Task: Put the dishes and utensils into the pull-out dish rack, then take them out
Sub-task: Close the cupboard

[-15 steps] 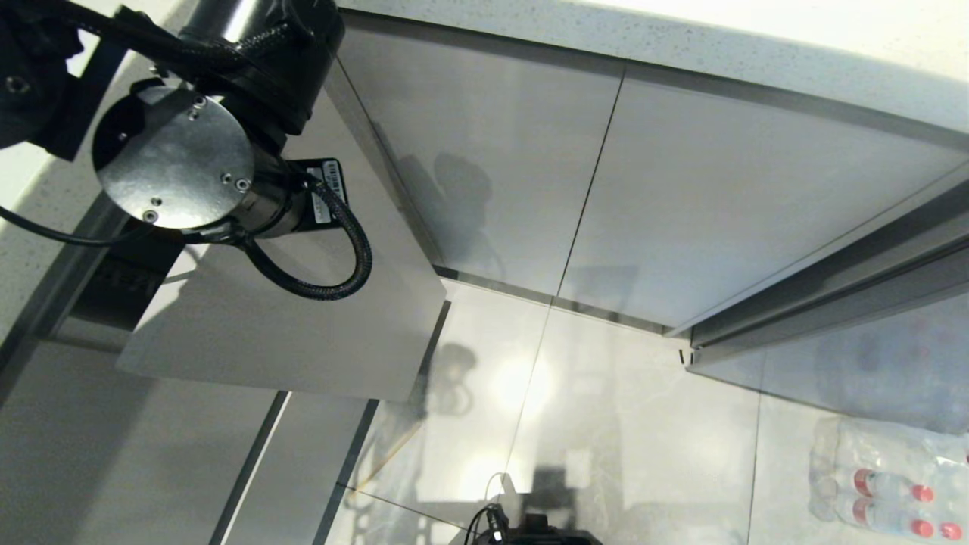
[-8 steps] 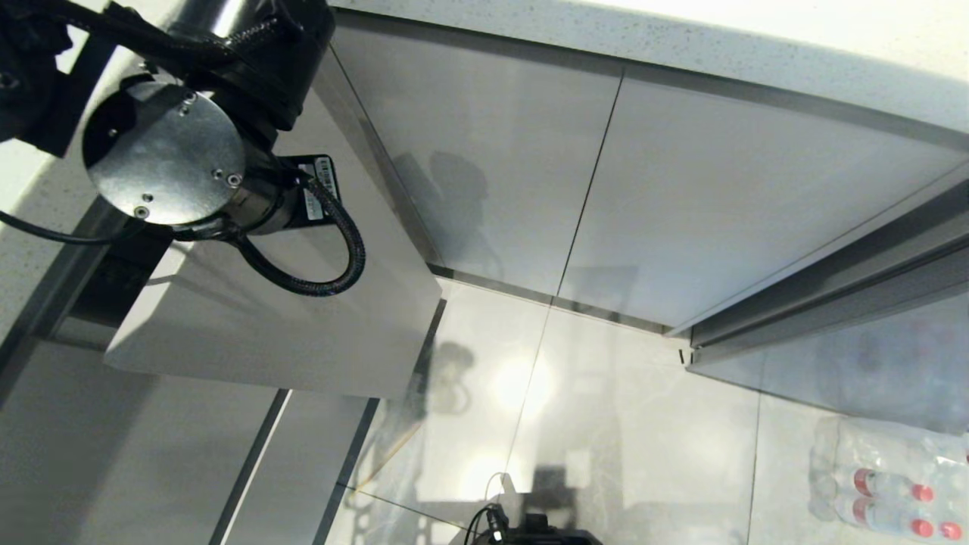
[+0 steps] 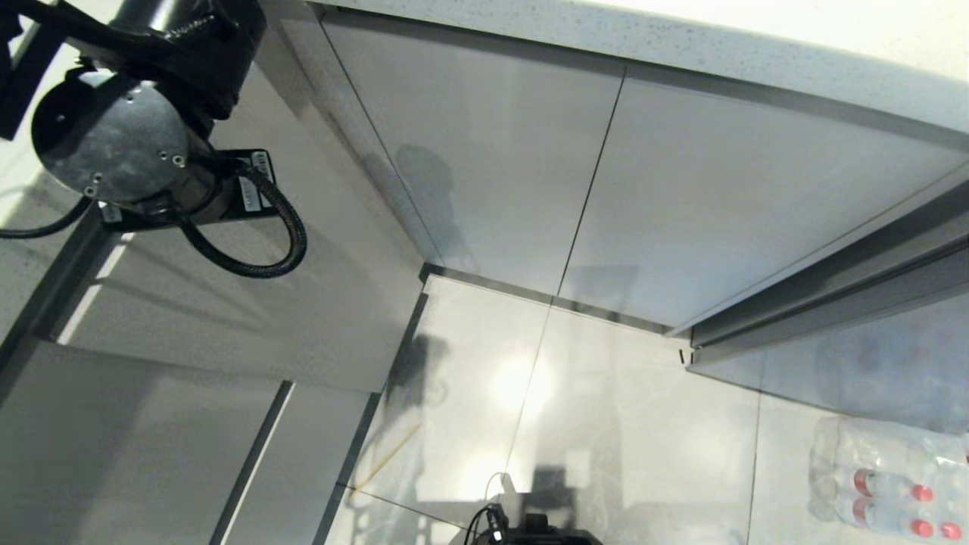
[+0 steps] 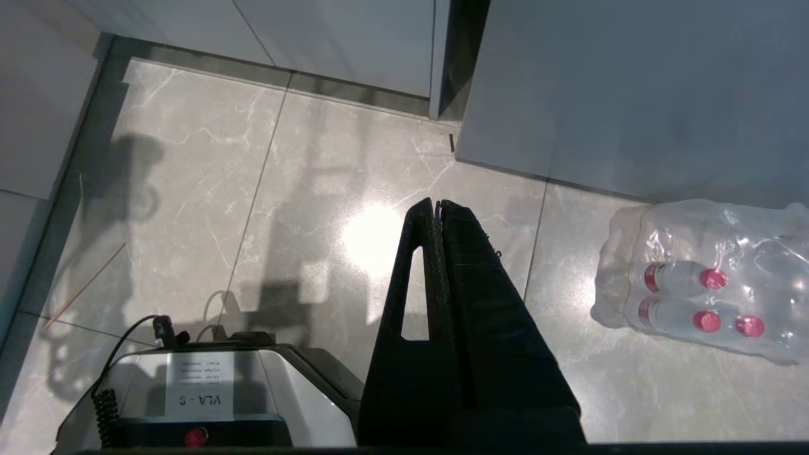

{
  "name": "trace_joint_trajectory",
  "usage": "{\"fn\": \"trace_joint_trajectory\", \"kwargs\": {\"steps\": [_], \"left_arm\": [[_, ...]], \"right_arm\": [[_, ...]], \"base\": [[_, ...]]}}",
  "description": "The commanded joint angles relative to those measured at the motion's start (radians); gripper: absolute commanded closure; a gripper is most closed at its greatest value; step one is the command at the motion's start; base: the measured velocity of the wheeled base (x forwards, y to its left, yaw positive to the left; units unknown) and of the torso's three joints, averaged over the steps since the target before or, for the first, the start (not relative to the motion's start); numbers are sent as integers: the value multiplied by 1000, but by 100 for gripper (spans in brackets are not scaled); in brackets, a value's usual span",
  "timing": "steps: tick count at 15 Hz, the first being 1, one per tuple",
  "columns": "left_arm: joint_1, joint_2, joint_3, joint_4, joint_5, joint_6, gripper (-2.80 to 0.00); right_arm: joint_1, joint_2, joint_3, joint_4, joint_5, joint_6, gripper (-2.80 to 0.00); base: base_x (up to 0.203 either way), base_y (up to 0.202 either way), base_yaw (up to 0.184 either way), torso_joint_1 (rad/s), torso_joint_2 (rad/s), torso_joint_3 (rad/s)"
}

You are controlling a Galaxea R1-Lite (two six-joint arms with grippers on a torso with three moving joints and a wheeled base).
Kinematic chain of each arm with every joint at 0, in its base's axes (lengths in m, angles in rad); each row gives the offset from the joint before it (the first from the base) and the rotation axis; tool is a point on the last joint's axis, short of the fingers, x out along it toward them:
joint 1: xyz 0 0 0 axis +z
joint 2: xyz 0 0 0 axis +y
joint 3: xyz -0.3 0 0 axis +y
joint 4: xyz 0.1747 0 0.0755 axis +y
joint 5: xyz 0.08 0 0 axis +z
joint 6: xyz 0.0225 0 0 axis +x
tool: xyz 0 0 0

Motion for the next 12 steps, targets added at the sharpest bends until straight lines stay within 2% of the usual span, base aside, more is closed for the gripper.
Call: {"fn": "trace_joint_trajectory", "kwargs": {"steps": [1, 4, 7, 11, 12], "left_arm": [[3, -7, 0, 4, 3, -2, 0], [-3, -7, 0, 4, 1, -4, 0], [-68, -15, -1, 4, -8, -4, 0], [-193, -56, -8, 3, -134, -5, 0], [-203, -78, -13, 3, -170, -4, 0]], "right_arm": [[1, 0, 0, 1, -1, 1, 0], [1, 1, 0, 0, 0, 0, 0], [1, 0, 0, 1, 0, 2, 0], [1, 0, 0, 0, -1, 2, 0], [1, 0, 0, 0, 0, 0, 0]], "base": [[0, 0, 0, 0, 0, 0], [0, 0, 0, 0, 0, 0], [0, 0, 0, 0, 0, 0], [0, 0, 0, 0, 0, 0], [0, 0, 0, 0, 0, 0]]}}
